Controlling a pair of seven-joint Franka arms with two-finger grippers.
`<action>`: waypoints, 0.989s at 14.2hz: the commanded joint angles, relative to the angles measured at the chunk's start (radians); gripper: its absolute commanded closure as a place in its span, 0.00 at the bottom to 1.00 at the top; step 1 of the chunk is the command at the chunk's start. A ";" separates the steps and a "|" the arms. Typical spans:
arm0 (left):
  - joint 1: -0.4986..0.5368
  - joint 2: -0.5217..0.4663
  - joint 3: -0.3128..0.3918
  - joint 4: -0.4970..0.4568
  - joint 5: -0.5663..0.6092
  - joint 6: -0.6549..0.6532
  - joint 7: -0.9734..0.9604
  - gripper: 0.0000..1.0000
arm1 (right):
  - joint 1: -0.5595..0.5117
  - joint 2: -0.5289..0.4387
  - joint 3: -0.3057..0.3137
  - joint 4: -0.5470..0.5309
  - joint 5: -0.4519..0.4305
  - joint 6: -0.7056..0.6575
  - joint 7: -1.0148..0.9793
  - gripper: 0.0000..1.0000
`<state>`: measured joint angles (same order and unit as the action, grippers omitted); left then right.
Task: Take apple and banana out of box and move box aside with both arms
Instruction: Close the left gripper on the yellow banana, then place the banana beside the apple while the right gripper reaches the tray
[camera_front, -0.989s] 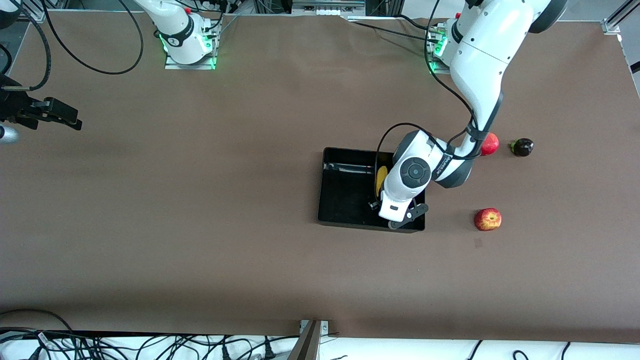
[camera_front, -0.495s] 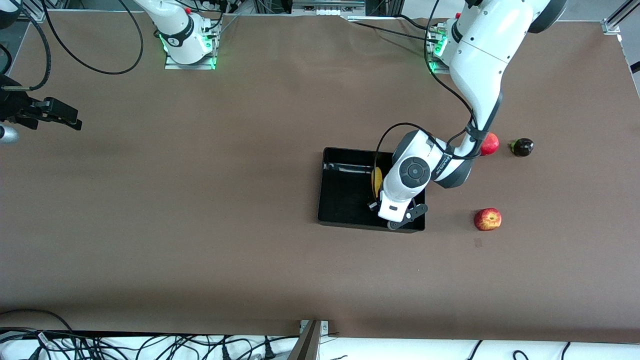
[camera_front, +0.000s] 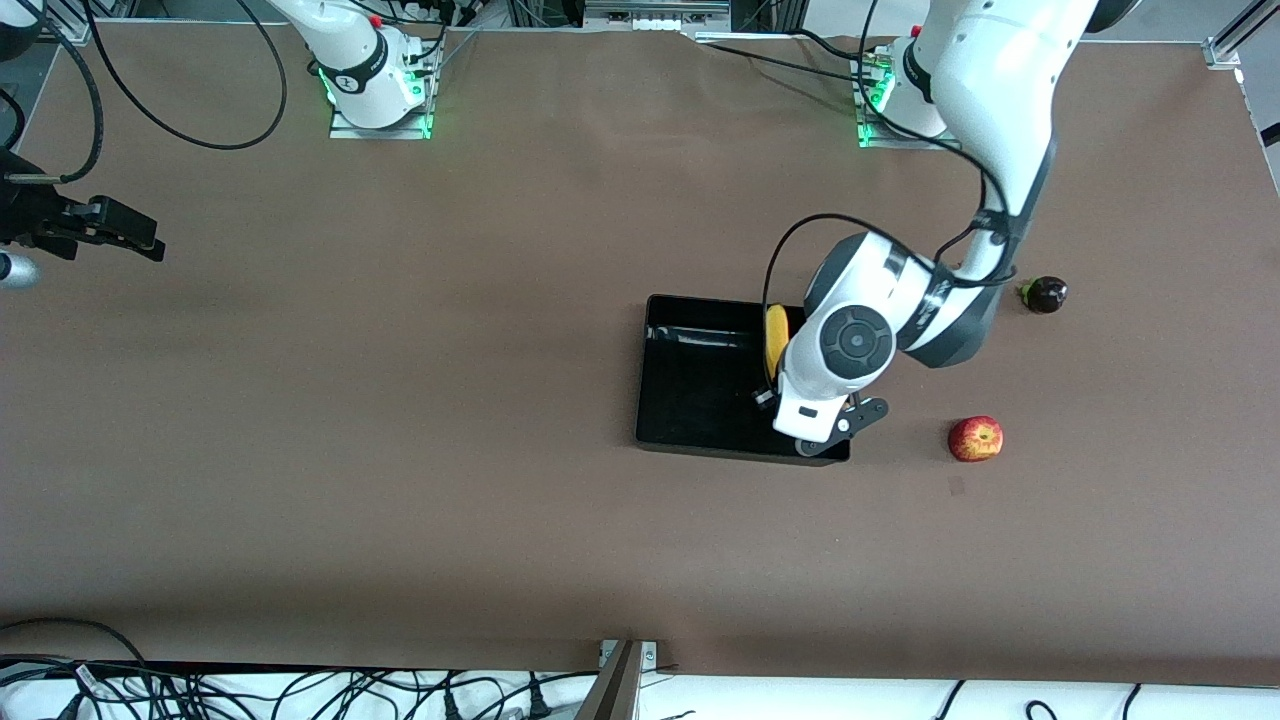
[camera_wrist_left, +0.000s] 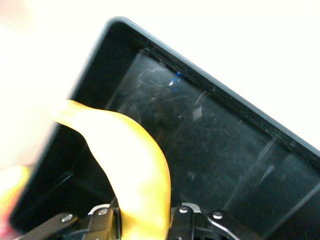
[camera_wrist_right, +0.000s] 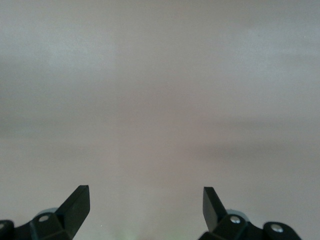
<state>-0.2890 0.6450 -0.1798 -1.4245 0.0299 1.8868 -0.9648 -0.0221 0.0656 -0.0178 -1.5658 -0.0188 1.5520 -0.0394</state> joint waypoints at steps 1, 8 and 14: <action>0.048 -0.042 0.009 0.041 -0.056 -0.156 0.153 1.00 | 0.001 0.023 0.004 0.026 -0.006 -0.015 -0.007 0.00; 0.344 -0.096 0.016 0.029 0.021 -0.295 0.717 1.00 | 0.210 0.172 0.009 0.036 0.000 0.087 0.002 0.00; 0.515 0.051 0.022 -0.007 0.102 -0.007 0.975 1.00 | 0.495 0.385 0.009 0.073 0.071 0.376 0.476 0.00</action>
<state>0.2201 0.6318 -0.1457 -1.4211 0.0794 1.8011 -0.0268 0.3822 0.3841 -0.0002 -1.5467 0.0265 1.8716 0.2877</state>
